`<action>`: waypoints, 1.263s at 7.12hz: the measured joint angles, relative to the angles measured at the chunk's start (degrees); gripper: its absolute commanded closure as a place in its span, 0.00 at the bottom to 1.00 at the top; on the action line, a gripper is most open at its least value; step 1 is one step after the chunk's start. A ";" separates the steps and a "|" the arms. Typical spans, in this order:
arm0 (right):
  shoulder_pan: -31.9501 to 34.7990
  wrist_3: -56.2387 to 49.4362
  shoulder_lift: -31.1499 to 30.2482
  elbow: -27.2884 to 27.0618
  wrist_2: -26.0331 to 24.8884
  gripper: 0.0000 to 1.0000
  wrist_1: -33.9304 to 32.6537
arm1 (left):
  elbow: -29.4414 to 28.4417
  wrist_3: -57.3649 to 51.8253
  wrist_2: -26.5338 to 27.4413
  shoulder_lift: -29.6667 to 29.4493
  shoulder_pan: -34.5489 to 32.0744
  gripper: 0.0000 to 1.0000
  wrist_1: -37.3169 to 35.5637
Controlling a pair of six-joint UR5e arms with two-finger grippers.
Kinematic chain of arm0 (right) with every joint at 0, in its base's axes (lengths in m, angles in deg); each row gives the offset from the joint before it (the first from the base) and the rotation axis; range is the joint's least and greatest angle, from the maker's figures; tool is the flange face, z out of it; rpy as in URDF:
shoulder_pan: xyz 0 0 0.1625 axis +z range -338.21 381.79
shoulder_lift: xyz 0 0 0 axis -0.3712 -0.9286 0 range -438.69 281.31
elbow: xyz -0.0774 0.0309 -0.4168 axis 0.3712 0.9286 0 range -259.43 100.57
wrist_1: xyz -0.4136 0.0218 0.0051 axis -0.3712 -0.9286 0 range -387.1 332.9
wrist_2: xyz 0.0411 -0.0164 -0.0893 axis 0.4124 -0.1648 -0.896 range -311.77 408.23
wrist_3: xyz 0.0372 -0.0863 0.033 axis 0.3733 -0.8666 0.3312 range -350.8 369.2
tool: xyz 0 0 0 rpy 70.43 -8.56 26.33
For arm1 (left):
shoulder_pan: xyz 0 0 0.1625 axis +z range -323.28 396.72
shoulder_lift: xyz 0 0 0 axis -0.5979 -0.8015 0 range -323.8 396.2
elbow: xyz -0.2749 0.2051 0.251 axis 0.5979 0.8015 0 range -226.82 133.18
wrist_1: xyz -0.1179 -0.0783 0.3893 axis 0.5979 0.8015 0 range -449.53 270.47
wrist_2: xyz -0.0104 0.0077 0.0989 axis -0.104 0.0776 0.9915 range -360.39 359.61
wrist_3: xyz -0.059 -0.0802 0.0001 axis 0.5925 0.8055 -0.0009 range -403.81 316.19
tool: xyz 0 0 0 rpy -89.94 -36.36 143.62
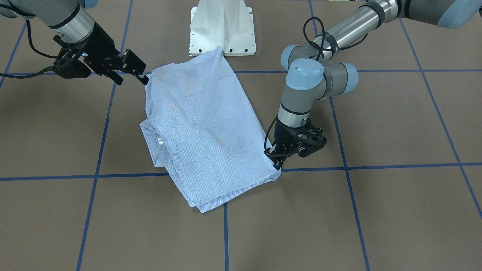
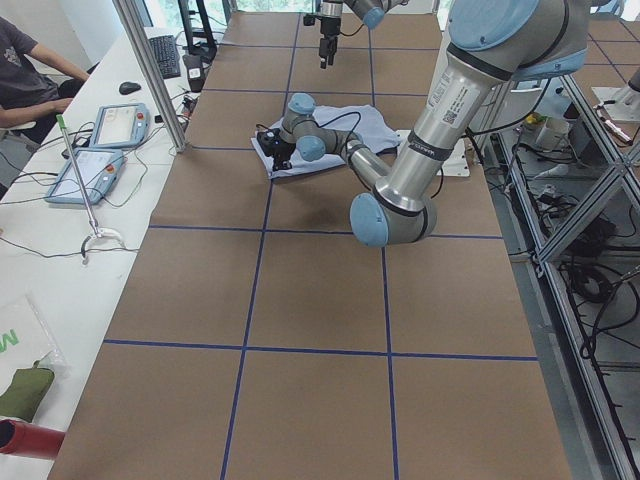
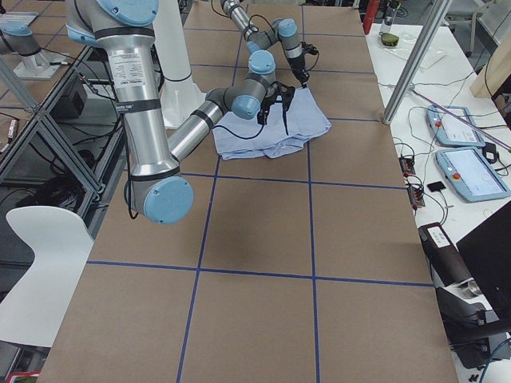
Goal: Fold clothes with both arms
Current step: 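Drag the folded shirt's corner farther from the robot with the left gripper, straightening it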
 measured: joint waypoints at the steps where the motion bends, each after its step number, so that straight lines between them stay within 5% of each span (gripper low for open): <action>1: 0.05 0.00 0.01 0.06 -0.04 0.00 0.00 | -5.45 -1.65 1.04 -2.90 -0.99 1.00 4.51; 7: 0.27 0.00 0.17 0.05 -0.60 0.00 0.00 | -20.08 -7.10 6.72 -9.38 -3.22 1.00 22.33; 8: 0.26 0.00 0.19 0.05 -0.71 0.00 0.00 | -20.52 -7.15 7.00 -9.48 -3.23 0.35 22.87; 9: 0.14 -0.02 0.23 0.14 -0.95 0.00 0.00 | -20.64 -7.17 7.09 -9.48 -3.23 0.00 22.97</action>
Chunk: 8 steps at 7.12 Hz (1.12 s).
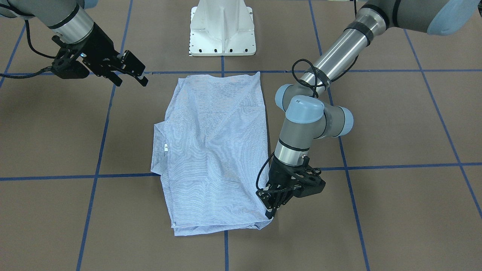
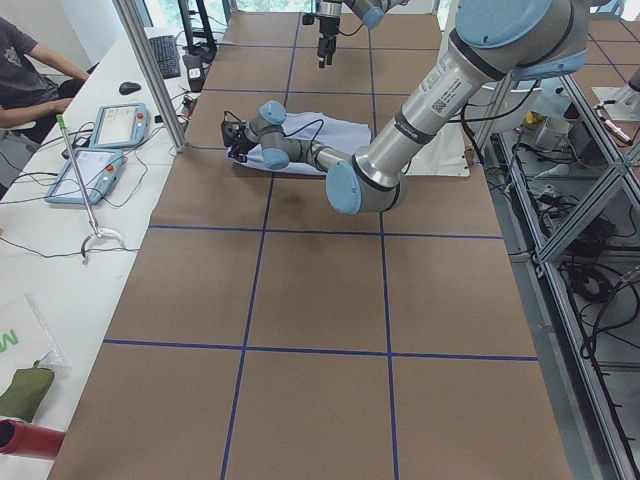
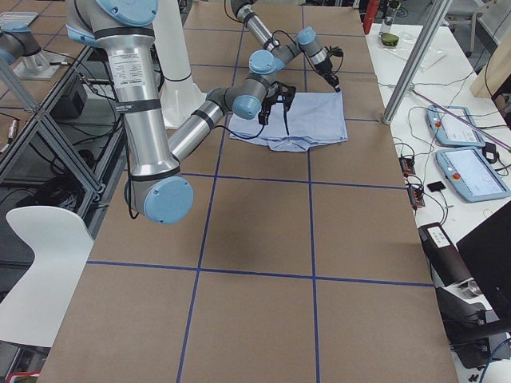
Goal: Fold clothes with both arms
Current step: 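Drag the folded shirt's corner farther from the robot with the left gripper, straightening it, then move the left gripper to the shirt's side while the right reaches the collar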
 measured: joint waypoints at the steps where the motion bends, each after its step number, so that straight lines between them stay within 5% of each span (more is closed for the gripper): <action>1: -0.15 -0.29 0.18 0.41 -0.65 0.00 -0.02 | 0.04 -0.03 0.03 0.12 -0.02 0.00 -0.09; 3: -0.45 -1.29 2.80 3.02 -1.74 0.00 -0.18 | 1.71 -0.19 -0.04 2.03 -0.07 0.00 -0.28; 8: -5.14 -2.79 14.85 15.90 -9.56 0.00 -0.39 | 20.87 -3.73 -0.48 13.51 0.32 0.00 -1.27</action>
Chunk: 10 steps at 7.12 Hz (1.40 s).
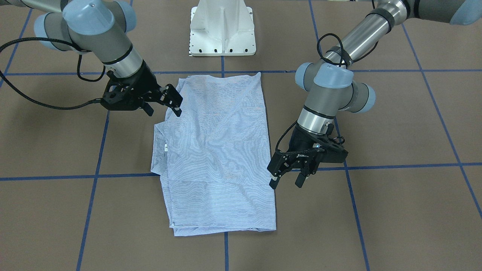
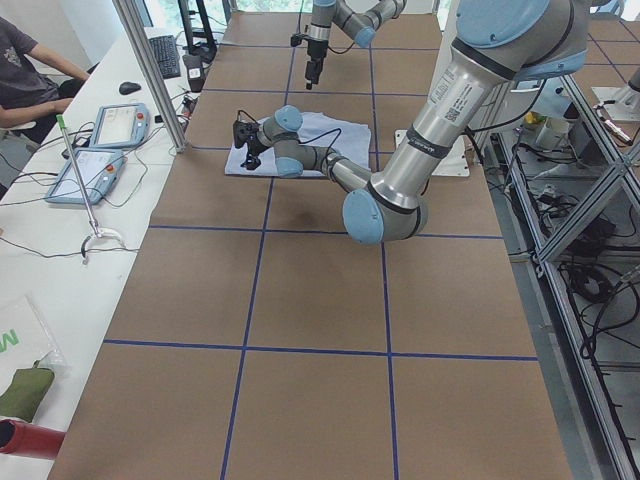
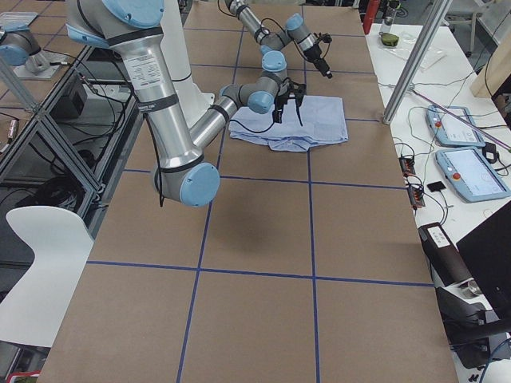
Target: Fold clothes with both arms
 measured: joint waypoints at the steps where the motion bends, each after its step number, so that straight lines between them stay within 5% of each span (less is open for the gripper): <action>1: -0.66 -0.65 1.92 2.30 -0.72 0.00 0.10 | 2.05 -0.04 -0.13 0.38 0.13 0.00 -1.63; 4: -1.90 -0.78 2.05 0.58 -0.76 0.00 -0.26 | 14.17 0.22 -6.69 9.06 2.30 0.00 -7.00; 6: -4.45 -0.25 -4.11 -5.13 -0.93 0.00 -0.47 | 21.38 3.83 -10.90 18.12 5.12 0.00 -7.42; 8: -5.46 0.27 -9.60 -10.13 -0.09 0.00 -0.18 | 28.98 12.30 -10.89 23.50 12.74 0.02 -7.76; 10: -5.58 1.67 -10.43 -11.74 0.59 0.00 0.01 | 30.38 17.10 -6.95 23.67 22.19 0.02 -8.72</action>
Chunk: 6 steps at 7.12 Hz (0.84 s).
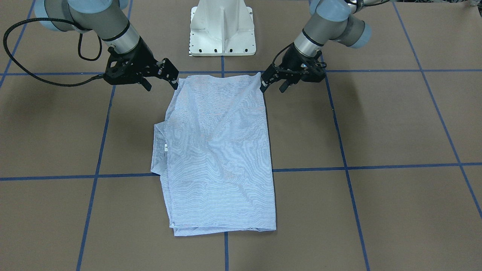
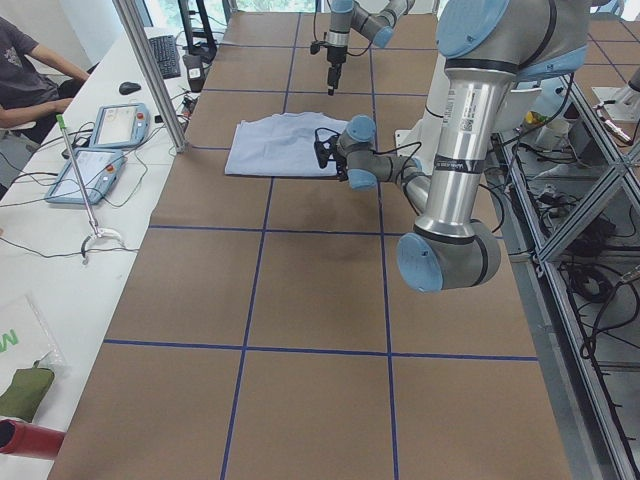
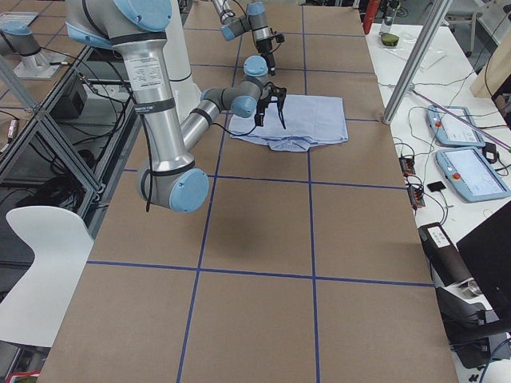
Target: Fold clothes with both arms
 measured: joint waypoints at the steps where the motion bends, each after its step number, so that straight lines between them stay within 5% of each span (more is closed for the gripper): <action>1: -0.03 0.23 0.25 -0.32 0.06 0.00 0.04 | -0.54 0.55 1.18 -0.32 2.37 0.04 -0.17; 6: -0.04 0.34 0.64 -0.31 0.18 0.00 0.02 | -3.23 0.86 1.85 -4.65 4.62 0.34 -3.29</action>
